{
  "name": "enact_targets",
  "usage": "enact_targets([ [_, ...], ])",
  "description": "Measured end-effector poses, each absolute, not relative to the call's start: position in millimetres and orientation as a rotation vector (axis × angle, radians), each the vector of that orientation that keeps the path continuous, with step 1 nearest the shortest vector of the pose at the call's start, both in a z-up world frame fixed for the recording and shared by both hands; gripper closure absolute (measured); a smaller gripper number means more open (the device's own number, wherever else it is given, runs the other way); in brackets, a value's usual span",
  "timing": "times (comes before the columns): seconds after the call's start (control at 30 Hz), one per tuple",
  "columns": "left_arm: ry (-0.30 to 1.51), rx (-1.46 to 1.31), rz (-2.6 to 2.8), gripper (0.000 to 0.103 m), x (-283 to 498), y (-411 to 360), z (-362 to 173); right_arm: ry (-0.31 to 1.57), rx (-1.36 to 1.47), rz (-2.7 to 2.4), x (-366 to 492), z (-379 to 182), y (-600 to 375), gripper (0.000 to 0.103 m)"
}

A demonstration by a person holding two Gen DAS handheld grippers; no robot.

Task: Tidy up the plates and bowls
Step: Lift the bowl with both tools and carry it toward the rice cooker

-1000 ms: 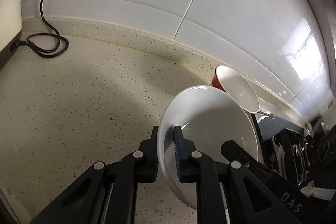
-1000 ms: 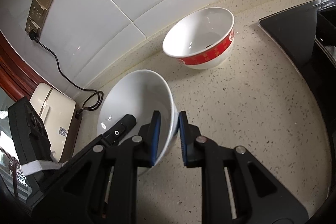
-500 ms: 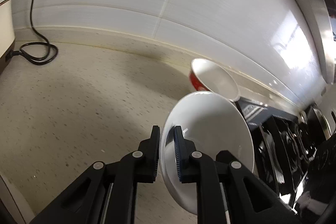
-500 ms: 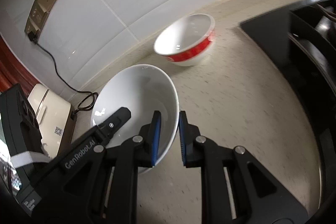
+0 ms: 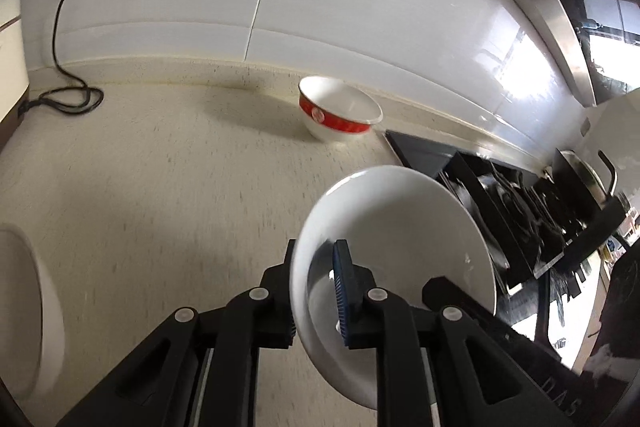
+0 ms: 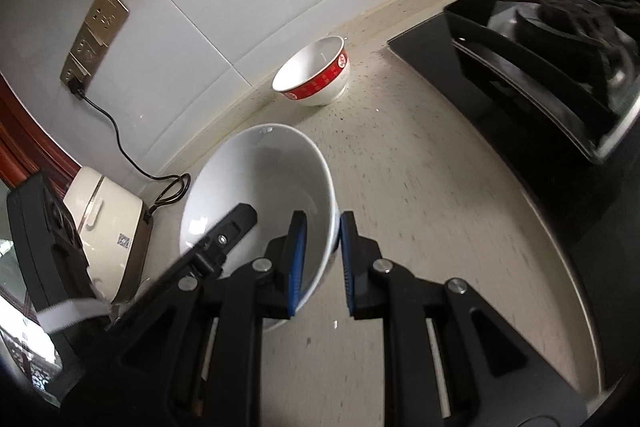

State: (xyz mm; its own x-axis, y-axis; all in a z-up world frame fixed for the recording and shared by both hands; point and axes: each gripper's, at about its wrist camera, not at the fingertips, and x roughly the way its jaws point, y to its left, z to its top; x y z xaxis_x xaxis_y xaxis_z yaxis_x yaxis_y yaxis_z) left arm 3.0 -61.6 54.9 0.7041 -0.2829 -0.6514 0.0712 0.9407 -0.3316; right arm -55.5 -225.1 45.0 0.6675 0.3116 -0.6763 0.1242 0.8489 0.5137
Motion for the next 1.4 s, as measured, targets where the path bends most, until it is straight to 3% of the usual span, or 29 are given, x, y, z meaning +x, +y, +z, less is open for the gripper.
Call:
enact_targets([
  [0.53,0.761,-0.290,-0.209,0.086,-60.3,-48.3,53.8,0.835,0.572,0.131,-128.6,51.6,-213.5,0.083],
  [1.4,0.656,-0.331,-0.138,0.086,-108.0,45.1,79.0,0.803,0.482,0.268,-137.9,82.9,-119.9,0.083],
])
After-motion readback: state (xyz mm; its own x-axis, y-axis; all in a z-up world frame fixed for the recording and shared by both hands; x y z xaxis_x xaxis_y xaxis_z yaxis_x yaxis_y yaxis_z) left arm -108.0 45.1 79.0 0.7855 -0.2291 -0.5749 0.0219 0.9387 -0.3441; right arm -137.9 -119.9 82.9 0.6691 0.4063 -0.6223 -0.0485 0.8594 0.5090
